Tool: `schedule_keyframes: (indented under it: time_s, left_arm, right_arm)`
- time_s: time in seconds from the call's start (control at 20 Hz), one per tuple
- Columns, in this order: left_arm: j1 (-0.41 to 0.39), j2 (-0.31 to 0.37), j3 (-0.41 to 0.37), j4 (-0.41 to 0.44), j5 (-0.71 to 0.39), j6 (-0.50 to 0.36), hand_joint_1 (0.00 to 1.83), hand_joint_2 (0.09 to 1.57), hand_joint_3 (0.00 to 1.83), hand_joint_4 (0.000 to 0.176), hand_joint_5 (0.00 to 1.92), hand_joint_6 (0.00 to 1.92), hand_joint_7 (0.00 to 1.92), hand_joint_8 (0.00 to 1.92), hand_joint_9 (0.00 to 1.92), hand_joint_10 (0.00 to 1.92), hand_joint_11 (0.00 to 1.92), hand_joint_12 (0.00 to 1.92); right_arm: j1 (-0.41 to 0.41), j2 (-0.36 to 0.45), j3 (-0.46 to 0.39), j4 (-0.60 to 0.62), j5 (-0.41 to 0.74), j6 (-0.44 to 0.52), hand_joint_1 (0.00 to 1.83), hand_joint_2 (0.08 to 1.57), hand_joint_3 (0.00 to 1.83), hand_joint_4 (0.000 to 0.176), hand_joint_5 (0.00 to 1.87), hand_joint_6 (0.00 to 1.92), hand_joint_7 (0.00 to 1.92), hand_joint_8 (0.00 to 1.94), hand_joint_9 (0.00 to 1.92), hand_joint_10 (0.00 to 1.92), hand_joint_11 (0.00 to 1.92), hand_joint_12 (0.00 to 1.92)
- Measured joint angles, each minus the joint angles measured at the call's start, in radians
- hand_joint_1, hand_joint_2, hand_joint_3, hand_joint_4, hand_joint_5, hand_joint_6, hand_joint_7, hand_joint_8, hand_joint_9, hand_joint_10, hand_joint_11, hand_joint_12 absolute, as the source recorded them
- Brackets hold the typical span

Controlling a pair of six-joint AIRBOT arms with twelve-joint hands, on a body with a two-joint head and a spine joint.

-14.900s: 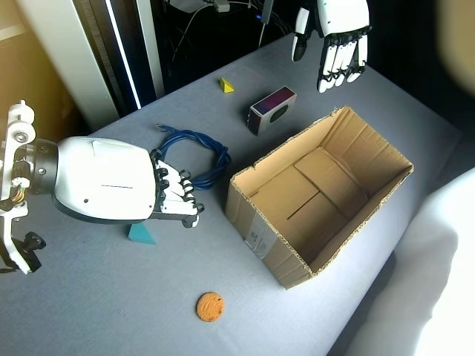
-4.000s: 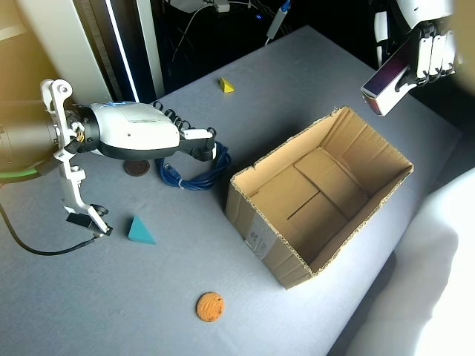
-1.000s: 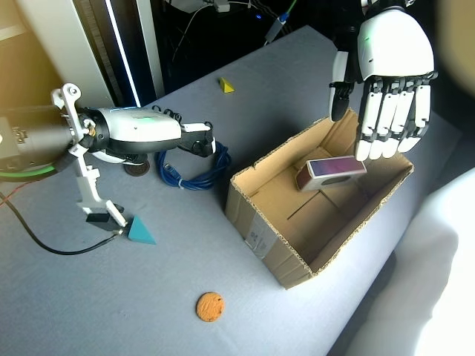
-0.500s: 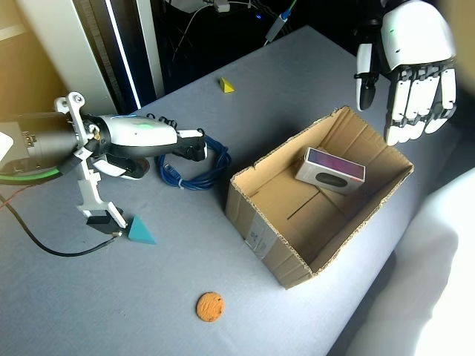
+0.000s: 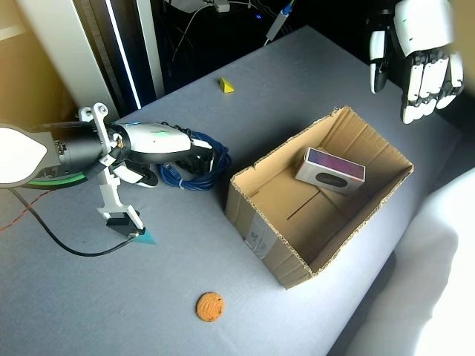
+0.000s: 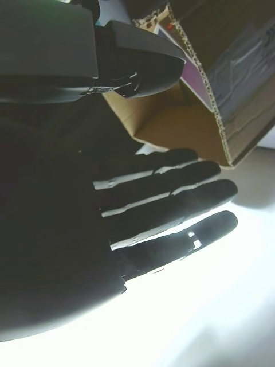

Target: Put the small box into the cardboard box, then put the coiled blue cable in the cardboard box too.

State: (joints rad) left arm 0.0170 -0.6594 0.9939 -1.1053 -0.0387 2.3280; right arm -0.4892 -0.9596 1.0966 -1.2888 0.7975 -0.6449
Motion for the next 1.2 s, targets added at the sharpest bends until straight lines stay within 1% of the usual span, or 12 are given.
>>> schedule_keyframes:
  time_s: [0.2, 0.25, 0.35, 0.4, 0.7, 0.85, 0.9, 0.95, 1.0, 1.05, 1.1, 1.2]
  left_arm:
    - [0.053, 0.072, -0.049, -0.006, -0.010, 0.000, 0.86, 1.21, 0.00, 0.000, 0.59, 0.00, 0.71, 0.00, 0.70, 0.01, 0.26, 0.84]
    - [0.066, 0.088, -0.062, -0.013, -0.016, 0.000, 0.84, 1.22, 0.00, 0.000, 0.57, 0.00, 0.70, 0.00, 0.69, 0.00, 0.24, 0.87]
    - [0.089, 0.134, -0.100, -0.032, -0.030, 0.000, 0.84, 1.22, 0.00, 0.000, 0.58, 0.00, 0.70, 0.00, 0.69, 0.00, 0.24, 0.88]
    - [0.099, 0.158, -0.123, -0.039, -0.038, 0.000, 0.84, 1.22, 0.00, 0.000, 0.57, 0.00, 0.68, 0.00, 0.68, 0.00, 0.23, 0.88]
    - [0.125, 0.214, -0.178, -0.056, -0.045, 0.000, 0.87, 1.20, 0.00, 0.000, 0.59, 0.00, 0.72, 0.01, 0.71, 0.01, 0.24, 0.86]
    - [0.178, 0.235, -0.212, -0.085, -0.031, 0.000, 0.87, 1.20, 0.00, 0.000, 0.59, 0.00, 0.72, 0.01, 0.70, 0.01, 0.26, 0.84]
    - [0.193, 0.236, -0.222, -0.090, -0.024, 0.000, 0.86, 1.20, 0.00, 0.000, 0.60, 0.00, 0.73, 0.01, 0.72, 0.02, 0.27, 0.84]
    - [0.204, 0.237, -0.229, -0.094, -0.019, 0.000, 0.86, 1.21, 0.00, 0.000, 0.59, 0.00, 0.72, 0.00, 0.71, 0.01, 0.26, 0.83]
    - [0.219, 0.237, -0.237, -0.103, -0.008, 0.000, 0.82, 1.22, 0.01, 0.000, 0.58, 0.00, 0.72, 0.00, 0.71, 0.01, 0.26, 0.83]
    - [0.239, 0.237, -0.247, -0.107, 0.000, 0.000, 0.85, 1.20, 0.00, 0.000, 0.60, 0.01, 0.74, 0.01, 0.72, 0.01, 0.26, 0.84]
    - [0.260, 0.237, -0.257, -0.112, 0.011, 0.000, 0.86, 1.20, 0.00, 0.000, 0.61, 0.01, 0.74, 0.01, 0.72, 0.02, 0.27, 0.84]
    - [0.280, 0.238, -0.273, -0.116, 0.027, 0.000, 0.86, 1.21, 0.00, 0.000, 0.60, 0.00, 0.73, 0.00, 0.72, 0.01, 0.27, 0.84]
  right_arm:
    - [-0.002, -0.010, 0.000, 0.016, -0.003, 0.000, 0.94, 1.08, 0.01, 0.000, 0.78, 0.01, 0.85, 0.00, 0.77, 0.14, 0.30, 1.05]
    - [-0.002, -0.012, 0.000, 0.022, -0.004, 0.000, 0.99, 1.04, 0.00, 0.000, 0.83, 0.02, 0.91, 0.02, 0.83, 0.15, 0.37, 1.03]
    - [-0.002, -0.013, 0.000, 0.025, -0.007, 0.000, 0.97, 1.05, 0.00, 0.000, 0.79, 0.00, 0.88, 0.00, 0.80, 0.12, 0.33, 1.04]
    - [-0.002, -0.014, 0.000, 0.026, -0.007, 0.000, 1.01, 1.01, 0.00, 0.000, 0.83, 0.01, 0.92, 0.02, 0.85, 0.13, 0.39, 1.01]
    - [-0.011, -0.014, 0.000, 0.037, -0.006, 0.000, 0.99, 1.02, 0.00, 0.000, 0.80, 0.00, 0.90, 0.00, 0.84, 0.10, 0.36, 1.03]
    - [-0.014, -0.013, 0.000, 0.040, -0.003, 0.000, 1.01, 1.02, 0.00, 0.000, 0.83, 0.01, 0.92, 0.01, 0.87, 0.10, 0.38, 1.04]
    - [-0.014, -0.013, 0.000, 0.040, -0.003, 0.000, 1.08, 1.08, 0.00, 0.000, 0.99, 0.72, 1.00, 0.02, 0.93, 0.10, 0.46, 1.01]
    - [-0.014, -0.013, 0.000, 0.040, -0.003, 0.000, 1.10, 1.10, 0.00, 0.000, 0.98, 0.92, 1.04, 0.02, 0.97, 0.09, 0.50, 0.99]
    - [-0.015, -0.013, 0.000, 0.040, -0.004, -0.002, 1.11, 1.11, 0.00, 0.000, 0.97, 0.97, 1.05, 0.01, 0.99, 0.08, 0.54, 0.94]
    - [-0.015, -0.016, 0.000, 0.037, -0.008, -0.004, 1.20, 1.08, 0.03, 0.023, 1.01, 0.94, 1.05, 0.68, 1.03, 0.06, 0.59, 0.91]
    - [-0.019, -0.016, 0.000, 0.032, -0.008, -0.011, 1.24, 1.06, 0.00, 0.038, 1.12, 0.76, 1.15, 0.66, 1.17, 0.08, 0.76, 0.82]
    - [-0.019, -0.016, 0.000, 0.029, -0.009, -0.013, 1.25, 1.04, 0.00, 0.036, 1.18, 0.68, 1.16, 0.65, 1.25, 0.04, 0.86, 0.75]
